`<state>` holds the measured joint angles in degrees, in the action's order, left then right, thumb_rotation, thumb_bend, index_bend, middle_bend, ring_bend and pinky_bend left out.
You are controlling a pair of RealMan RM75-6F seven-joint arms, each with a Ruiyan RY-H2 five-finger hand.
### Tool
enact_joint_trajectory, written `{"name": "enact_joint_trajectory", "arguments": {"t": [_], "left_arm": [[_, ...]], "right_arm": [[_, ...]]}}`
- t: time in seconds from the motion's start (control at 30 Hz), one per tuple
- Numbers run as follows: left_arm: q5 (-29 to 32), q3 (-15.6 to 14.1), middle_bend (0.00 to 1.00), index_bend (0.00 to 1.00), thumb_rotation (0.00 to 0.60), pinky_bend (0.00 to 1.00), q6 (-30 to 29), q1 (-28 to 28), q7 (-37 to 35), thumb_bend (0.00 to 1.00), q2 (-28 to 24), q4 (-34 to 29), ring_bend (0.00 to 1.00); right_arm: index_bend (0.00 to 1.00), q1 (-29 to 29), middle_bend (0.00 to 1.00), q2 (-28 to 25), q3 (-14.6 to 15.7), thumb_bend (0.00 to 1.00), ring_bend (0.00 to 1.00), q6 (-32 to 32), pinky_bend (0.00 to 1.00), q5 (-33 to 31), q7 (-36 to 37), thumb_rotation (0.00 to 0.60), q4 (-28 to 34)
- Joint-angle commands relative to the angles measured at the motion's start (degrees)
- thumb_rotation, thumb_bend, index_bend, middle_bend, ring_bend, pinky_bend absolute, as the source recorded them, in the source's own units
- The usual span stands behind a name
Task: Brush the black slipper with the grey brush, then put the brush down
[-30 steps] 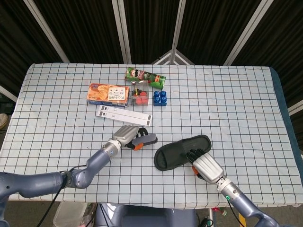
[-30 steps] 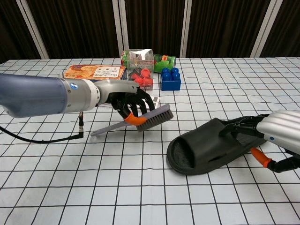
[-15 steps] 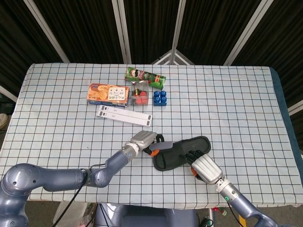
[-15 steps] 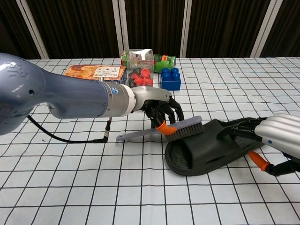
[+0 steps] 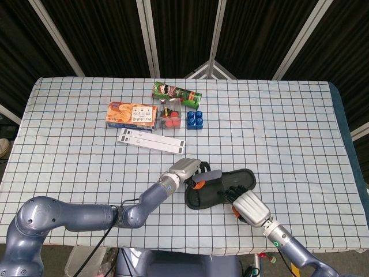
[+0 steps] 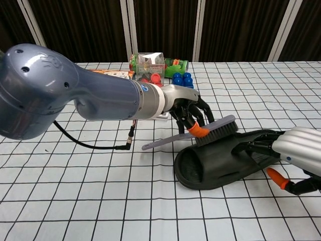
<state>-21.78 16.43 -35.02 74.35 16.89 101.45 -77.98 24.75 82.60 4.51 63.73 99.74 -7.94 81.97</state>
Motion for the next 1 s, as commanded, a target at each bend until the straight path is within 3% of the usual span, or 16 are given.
{"name": "enact_joint_trajectory", "arguments": {"t": [0.03,0.3,0.77,1.0], "left_arm": [[0.1,0.2,0.59,0.42,0.6,0.5,0.5,0.6,-0.6,0.66,0.4,0.5,0.45],[3.4,-2.3,0.59,0.41,0.6,0.5,3.3,2.4,0.0,0.66,-2.7,-2.0,0.45],[21.0,-13.8,0.59,0.41,0.6,0.5,5.4,14.0,5.4,0.66,-12.8,-9.2,0.45],[20.4,-12.8,0.59,0.41,0.6,0.49,3.6,14.6,2.8,0.65,-11.3,-8.4,0.45]], "right_arm": [[0.18,0.0,0.29,-0.1,0.1,0.73,0.22,0.2,0.28,-0.2,0.0,0.6,-0.1],[0.18,0.1,0.29,0.0,0.5,0.73,0.22,0.3,0.28,-0.1,-0.4,0.6,-0.5],[0.18,-0.1,0.29,0.0,1.4,0.73,0.22,1.1,0.28,0.1,-1.0,0.6,0.2],[0.18,-0.1,0.29,0.1,1.7,0.73,0.22,1.1,0.28,0.0,-1.0,0.6,0.3]]}}
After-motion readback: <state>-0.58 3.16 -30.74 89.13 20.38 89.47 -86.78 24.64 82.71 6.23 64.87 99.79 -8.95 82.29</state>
